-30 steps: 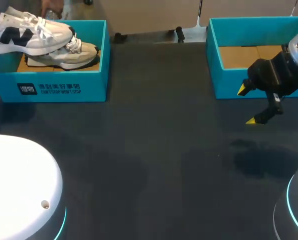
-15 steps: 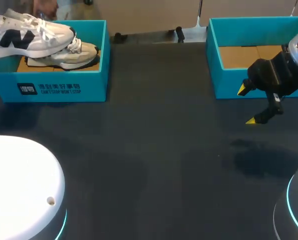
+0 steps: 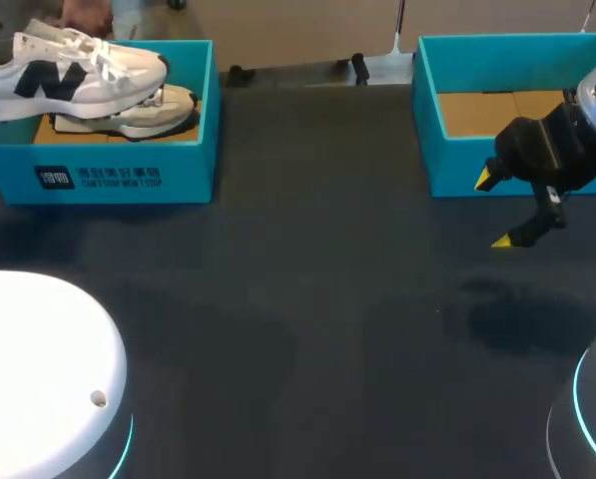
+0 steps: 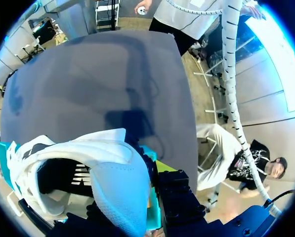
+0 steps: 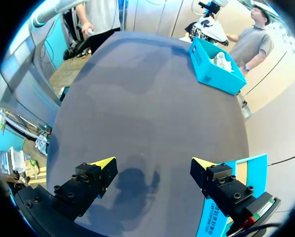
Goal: Take the shoe out of the shoebox, open the shoe tongue, remove and reinsert the insole, then place the shoe into the shoebox
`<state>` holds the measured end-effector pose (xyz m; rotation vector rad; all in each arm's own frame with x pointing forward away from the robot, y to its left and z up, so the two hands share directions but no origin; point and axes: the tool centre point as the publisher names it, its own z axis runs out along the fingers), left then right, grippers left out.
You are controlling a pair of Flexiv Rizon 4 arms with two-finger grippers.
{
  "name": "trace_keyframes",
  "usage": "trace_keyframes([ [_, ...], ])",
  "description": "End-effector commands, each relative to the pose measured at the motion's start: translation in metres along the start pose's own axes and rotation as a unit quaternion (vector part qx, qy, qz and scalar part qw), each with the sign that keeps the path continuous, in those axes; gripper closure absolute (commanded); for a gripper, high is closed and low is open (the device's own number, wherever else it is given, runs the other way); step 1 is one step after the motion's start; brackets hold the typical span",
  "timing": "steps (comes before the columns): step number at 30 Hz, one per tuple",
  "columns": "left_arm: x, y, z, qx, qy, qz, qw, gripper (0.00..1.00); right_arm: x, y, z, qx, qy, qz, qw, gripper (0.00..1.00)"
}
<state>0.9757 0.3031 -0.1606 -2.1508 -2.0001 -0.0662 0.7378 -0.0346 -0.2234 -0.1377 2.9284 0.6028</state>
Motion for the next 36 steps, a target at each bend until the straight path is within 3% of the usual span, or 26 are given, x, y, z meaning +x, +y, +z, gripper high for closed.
trace_keyframes([
  [1, -0.019, -0.013, -0.003, -0.007, 0.015, 0.0, 1.0, 1.0, 0.0, 0.001, 0.001, 0.002, 0.0, 0.0, 1.0, 0.0],
  [21, -0.128, -0.056, -0.008, 0.022, 0.037, 0.002, 0.999, 1.0, 0.0, 0.001, 0.001, 0.002, 0.0, 0.0, 1.0, 0.0],
  [29, -0.179, -0.088, -0.012, 0.016, 0.036, 0.012, 0.999, 1.0, 0.0, 0.001, 0.001, 0.002, 0.0, 0.0, 1.0, 0.0],
  [36, -0.212, -0.115, -0.006, 0.025, 0.026, 0.0, 0.999, 1.0, 0.0, 0.001, 0.001, 0.002, 0.0, 0.0, 1.0, 0.0],
])
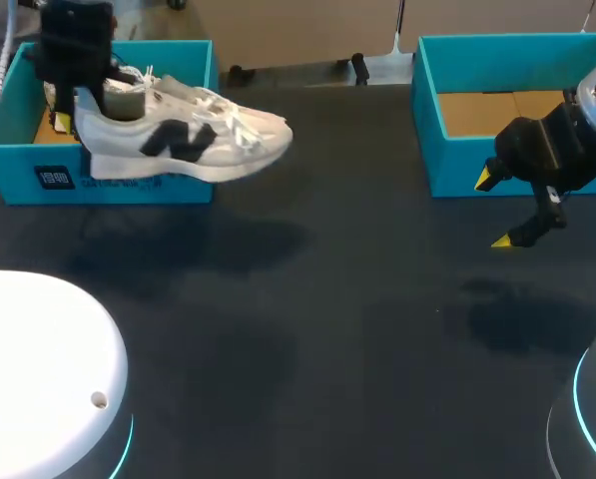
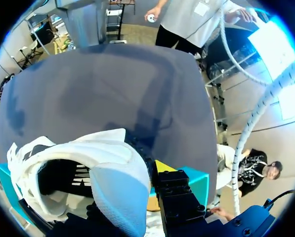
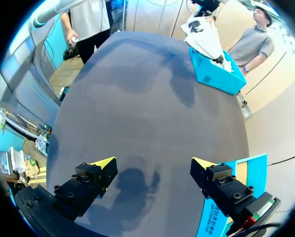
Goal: Take the shoe out of the shoebox, open the shoe tongue, remove and reinsert the insole, then place the shoe into the shoebox
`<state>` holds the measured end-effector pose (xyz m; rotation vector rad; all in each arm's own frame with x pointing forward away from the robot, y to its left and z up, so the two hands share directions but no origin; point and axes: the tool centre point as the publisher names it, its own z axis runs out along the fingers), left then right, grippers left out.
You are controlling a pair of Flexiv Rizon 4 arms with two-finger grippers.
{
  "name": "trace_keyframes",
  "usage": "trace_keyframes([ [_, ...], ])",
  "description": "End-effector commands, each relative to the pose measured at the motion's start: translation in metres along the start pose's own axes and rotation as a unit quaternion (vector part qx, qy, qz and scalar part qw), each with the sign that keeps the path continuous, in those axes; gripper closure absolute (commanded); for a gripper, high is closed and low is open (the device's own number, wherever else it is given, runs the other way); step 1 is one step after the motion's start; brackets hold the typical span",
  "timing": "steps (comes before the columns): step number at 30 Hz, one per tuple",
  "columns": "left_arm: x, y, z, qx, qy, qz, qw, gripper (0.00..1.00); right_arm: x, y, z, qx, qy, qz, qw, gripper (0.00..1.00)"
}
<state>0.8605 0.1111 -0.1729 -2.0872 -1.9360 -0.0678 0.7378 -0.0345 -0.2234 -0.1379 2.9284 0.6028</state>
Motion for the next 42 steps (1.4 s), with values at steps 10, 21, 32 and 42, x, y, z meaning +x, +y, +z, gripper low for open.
trace_keyframes([
  [10, -0.058, -0.053, 0.004, -0.004, -0.031, -0.002, 1.0, 1.0, 0.0, 0.0, 0.001, 0.002, 0.0, 0.0, 1.0, 0.0],
  [21, -0.098, -0.092, 0.001, 0.006, -0.041, 0.003, 0.999, 1.0, 0.0, 0.0, 0.001, 0.002, 0.0, 0.0, 1.0, 0.0],
  [32, -0.13, -0.11, 0.003, -0.001, -0.025, 0.065, 0.998, 1.0, 0.0, 0.0, 0.001, 0.002, 0.0, 0.0, 1.0, 0.0],
  [42, -0.13, -0.11, 0.003, -0.001, -0.025, 0.065, 0.998, 1.0, 0.0, 0.0, 0.001, 0.002, 0.0, 0.0, 1.0, 0.0],
])
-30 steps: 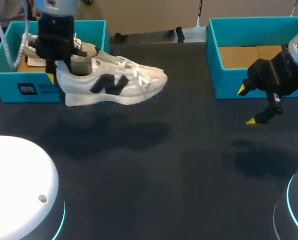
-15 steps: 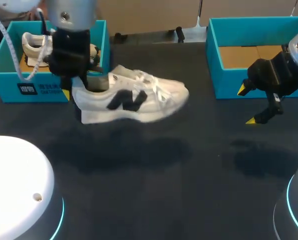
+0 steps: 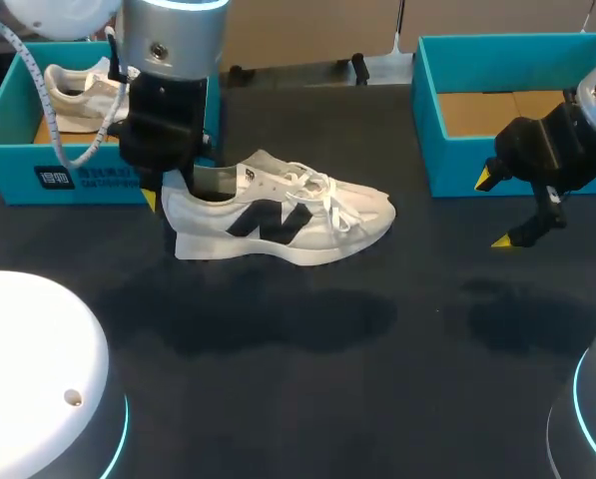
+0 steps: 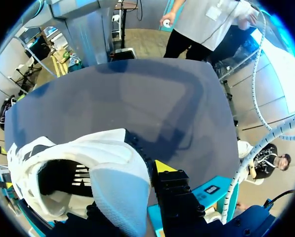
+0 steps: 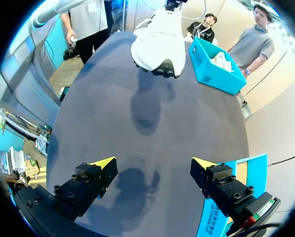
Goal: Take the shoe out of the shoebox, open the shoe tongue, remove and reinsert the insole, then place the shoe into the shoebox
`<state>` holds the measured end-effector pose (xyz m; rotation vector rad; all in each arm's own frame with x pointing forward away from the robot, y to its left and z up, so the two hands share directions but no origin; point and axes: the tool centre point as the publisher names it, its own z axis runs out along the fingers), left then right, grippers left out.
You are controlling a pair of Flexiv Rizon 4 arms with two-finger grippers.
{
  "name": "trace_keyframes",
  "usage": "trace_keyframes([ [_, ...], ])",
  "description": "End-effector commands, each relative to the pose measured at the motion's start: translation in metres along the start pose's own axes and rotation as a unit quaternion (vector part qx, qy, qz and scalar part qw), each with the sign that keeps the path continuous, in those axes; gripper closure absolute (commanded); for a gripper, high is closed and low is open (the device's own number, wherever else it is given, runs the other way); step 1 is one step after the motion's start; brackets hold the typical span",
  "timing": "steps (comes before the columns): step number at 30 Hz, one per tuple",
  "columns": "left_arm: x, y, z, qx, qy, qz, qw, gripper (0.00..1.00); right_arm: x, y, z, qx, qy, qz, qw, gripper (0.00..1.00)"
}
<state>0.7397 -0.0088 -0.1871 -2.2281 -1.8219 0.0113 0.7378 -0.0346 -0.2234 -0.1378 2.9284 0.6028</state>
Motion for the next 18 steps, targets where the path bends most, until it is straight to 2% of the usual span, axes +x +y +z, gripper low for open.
trace_keyframes([
  [1, 0.0012, -0.0003, -0.001, -0.001, -0.001, 0.0, 1.0, 1.0, 0.0001, 0.0005, 0.001, 0.002, 0.0, 0.0, 1.0, 0.0],
  [14, 0.0012, -0.0003, -0.001, -0.001, -0.001, 0.0, 1.0, 1.0, 0.0001, 0.0005, 0.001, 0.002, 0.0, 0.0, 1.0, 0.0],
  [18, -0.0044, -0.0001, -0.001, -0.014, -0.021, -0.038, 0.999, 1.0, 0.0001, 0.0005, 0.001, 0.002, 0.0, 0.0, 1.0, 0.0],
])
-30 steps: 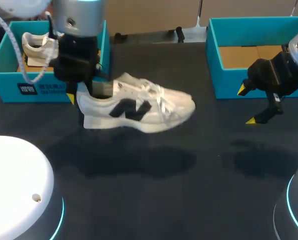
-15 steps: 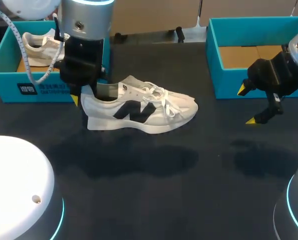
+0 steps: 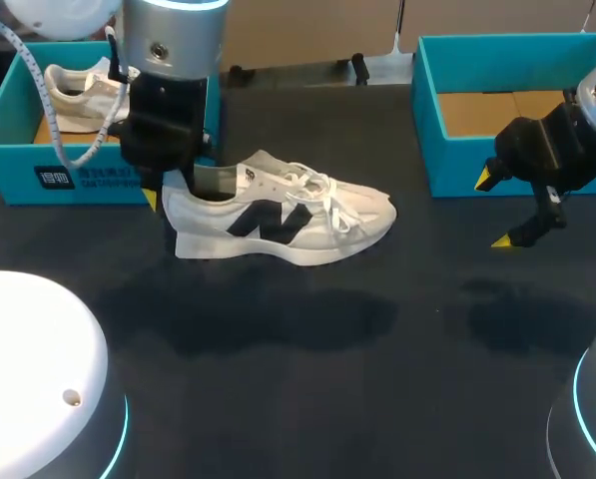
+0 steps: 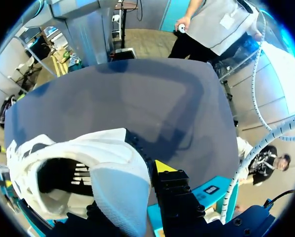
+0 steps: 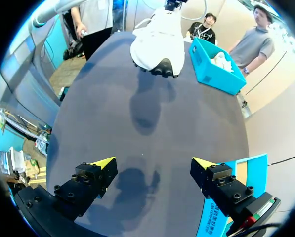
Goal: Take the shoe out of the shoebox, open the shoe tongue, remove and reinsert the insole, then place the shoe into the shoebox
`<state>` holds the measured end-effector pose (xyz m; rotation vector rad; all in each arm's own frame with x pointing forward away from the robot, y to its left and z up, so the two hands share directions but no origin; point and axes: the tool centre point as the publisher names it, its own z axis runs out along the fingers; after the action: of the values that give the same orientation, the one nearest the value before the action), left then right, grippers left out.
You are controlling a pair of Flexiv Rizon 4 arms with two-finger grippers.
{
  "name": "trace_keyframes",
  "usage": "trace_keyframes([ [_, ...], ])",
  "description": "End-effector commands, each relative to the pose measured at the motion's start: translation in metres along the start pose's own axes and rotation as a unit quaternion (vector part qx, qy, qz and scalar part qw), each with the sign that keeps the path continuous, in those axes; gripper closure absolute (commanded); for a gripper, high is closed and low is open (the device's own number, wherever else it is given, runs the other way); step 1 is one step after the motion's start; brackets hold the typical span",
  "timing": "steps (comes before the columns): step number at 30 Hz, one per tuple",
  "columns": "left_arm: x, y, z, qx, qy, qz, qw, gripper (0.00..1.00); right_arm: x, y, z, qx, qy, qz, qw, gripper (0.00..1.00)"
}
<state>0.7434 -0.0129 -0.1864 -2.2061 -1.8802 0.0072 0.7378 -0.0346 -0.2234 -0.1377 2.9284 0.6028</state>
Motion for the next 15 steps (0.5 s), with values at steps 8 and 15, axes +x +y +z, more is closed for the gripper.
trace_keyframes([
  [8, -0.027, -0.007, 0.006, -0.014, -0.04, -0.047, 0.998, 1.0, 0.0, 0.001, 0.001, 0.002, 0.0, 0.0, 1.0, 0.0],
  [15, -0.056, -0.024, 0.011, -0.014, -0.044, -0.041, 0.998, 1.0, 0.0, 0.001, 0.001, 0.002, 0.0, 0.0, 1.0, 0.0],
])
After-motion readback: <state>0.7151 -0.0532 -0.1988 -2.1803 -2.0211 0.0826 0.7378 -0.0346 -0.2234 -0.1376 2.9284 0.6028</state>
